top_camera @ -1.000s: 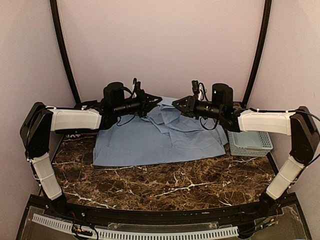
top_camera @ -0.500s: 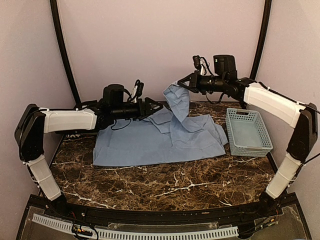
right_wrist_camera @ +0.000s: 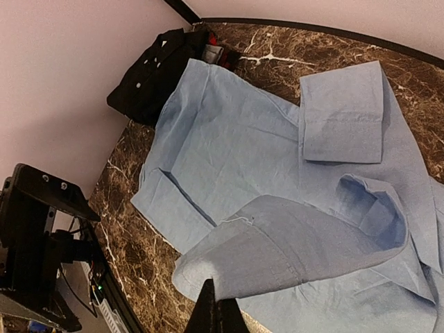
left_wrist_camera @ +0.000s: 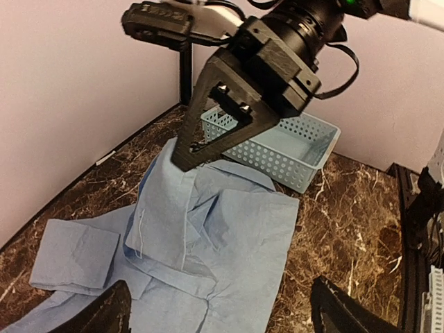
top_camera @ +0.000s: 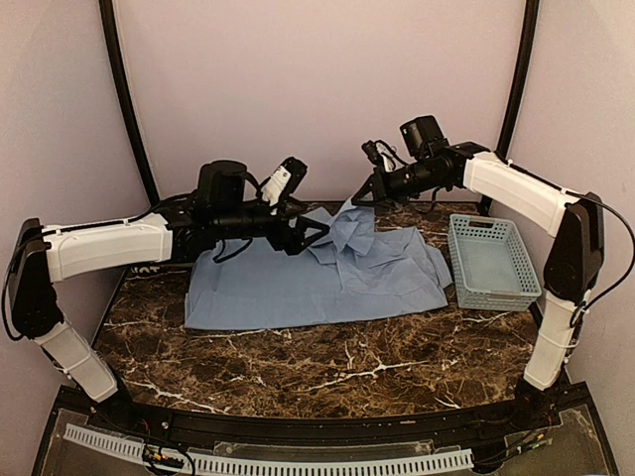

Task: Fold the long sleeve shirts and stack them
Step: Pass from the right arm to the left

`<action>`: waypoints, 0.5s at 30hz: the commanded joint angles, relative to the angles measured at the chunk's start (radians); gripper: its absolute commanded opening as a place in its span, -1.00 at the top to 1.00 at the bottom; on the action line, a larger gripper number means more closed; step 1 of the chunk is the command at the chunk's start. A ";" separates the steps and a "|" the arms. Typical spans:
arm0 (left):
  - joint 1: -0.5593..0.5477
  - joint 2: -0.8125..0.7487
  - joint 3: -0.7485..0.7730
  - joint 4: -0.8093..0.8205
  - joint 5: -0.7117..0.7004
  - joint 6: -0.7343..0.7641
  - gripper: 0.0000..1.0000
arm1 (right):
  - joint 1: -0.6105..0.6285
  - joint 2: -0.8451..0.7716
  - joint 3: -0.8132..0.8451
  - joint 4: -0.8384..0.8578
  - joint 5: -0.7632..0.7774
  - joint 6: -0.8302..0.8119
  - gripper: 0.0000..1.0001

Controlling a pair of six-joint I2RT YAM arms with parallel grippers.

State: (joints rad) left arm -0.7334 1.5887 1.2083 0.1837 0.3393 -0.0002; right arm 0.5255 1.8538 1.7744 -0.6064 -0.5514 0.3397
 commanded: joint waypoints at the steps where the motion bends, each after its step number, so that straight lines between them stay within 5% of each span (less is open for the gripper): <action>1: -0.054 -0.049 0.006 -0.120 -0.095 0.362 -0.76 | 0.006 -0.006 0.042 -0.066 -0.048 -0.076 1.00; 7: -0.093 0.007 0.092 -0.208 -0.163 0.525 -0.75 | 0.011 -0.015 0.022 -0.059 -0.095 -0.077 1.00; 15: -0.106 0.138 0.239 -0.197 -0.233 0.503 -0.46 | 0.043 -0.020 0.007 -0.050 -0.102 -0.070 1.00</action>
State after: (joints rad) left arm -0.8345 1.6814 1.3727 0.0055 0.1524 0.4801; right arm 0.5476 1.8542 1.7824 -0.6601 -0.6327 0.2810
